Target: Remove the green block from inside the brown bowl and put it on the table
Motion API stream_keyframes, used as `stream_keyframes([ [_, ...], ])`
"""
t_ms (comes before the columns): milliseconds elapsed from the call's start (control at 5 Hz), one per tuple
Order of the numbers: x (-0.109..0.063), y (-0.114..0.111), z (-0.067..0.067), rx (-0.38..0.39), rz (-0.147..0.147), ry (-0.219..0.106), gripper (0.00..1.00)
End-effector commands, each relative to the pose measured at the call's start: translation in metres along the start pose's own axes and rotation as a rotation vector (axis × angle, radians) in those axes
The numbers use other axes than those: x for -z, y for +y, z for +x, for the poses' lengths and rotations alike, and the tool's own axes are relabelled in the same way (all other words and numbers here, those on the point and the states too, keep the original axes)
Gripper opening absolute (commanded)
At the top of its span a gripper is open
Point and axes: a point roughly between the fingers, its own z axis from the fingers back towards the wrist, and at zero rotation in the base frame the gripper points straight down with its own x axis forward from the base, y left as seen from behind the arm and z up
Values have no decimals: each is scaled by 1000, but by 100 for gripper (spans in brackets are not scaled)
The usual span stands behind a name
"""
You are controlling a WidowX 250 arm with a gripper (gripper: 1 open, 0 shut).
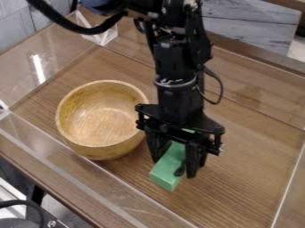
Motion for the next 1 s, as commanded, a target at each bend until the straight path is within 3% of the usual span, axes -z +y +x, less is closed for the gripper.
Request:
stream_keyframes([
  [0, -11, -1, 12, 0, -13, -53, 0],
  [800, -8, 1, 18, -5, -27, -56, 0],
])
